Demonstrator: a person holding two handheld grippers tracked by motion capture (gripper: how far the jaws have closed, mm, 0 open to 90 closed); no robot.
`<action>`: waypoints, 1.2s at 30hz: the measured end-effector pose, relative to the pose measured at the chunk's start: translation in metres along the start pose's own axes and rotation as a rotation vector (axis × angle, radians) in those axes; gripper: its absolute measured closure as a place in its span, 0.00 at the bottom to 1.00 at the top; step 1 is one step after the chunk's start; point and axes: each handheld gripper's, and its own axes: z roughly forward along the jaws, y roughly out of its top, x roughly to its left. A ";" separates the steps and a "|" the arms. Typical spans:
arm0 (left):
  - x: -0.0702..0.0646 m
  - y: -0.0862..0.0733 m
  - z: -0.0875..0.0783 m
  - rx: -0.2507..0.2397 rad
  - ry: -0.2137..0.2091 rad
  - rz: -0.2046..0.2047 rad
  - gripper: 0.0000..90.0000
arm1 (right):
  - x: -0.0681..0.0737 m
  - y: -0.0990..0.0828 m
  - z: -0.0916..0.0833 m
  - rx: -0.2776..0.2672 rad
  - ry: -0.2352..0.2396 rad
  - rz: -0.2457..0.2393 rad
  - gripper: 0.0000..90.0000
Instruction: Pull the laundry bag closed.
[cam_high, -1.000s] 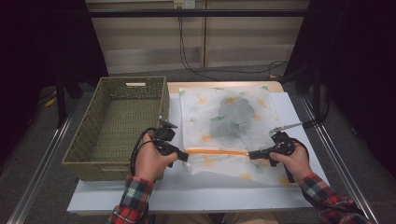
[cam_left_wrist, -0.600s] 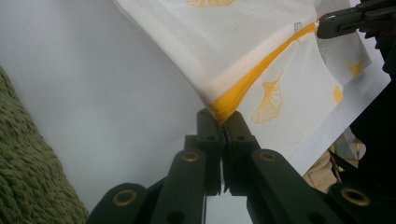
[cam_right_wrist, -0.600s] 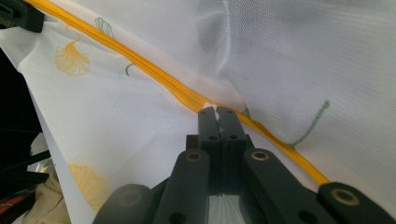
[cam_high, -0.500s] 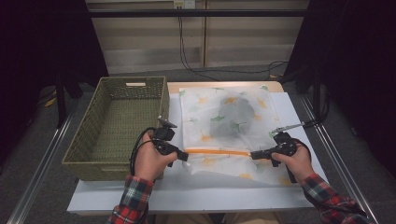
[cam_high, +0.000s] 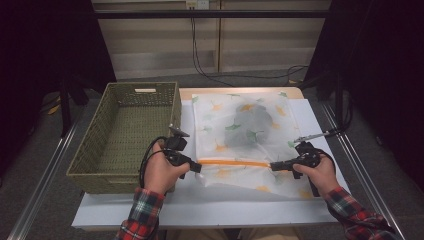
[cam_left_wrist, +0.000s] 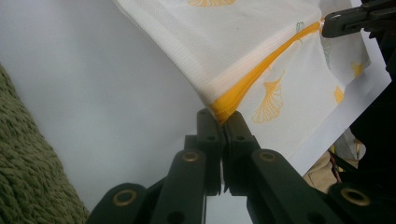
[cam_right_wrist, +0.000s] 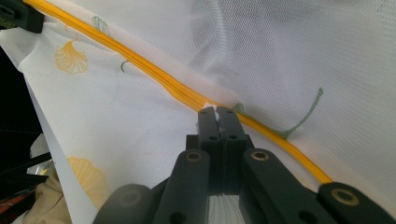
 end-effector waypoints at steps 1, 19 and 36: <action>0.000 0.000 0.000 0.003 -0.002 0.006 0.97 | 0.000 0.000 0.000 0.001 -0.001 0.004 1.00; 0.001 0.000 0.000 0.002 0.001 -0.006 0.97 | -0.005 -0.004 -0.005 0.001 -0.008 0.019 1.00; 0.003 0.001 -0.002 0.004 0.004 -0.006 0.97 | -0.013 -0.012 -0.018 -0.017 -0.022 0.037 1.00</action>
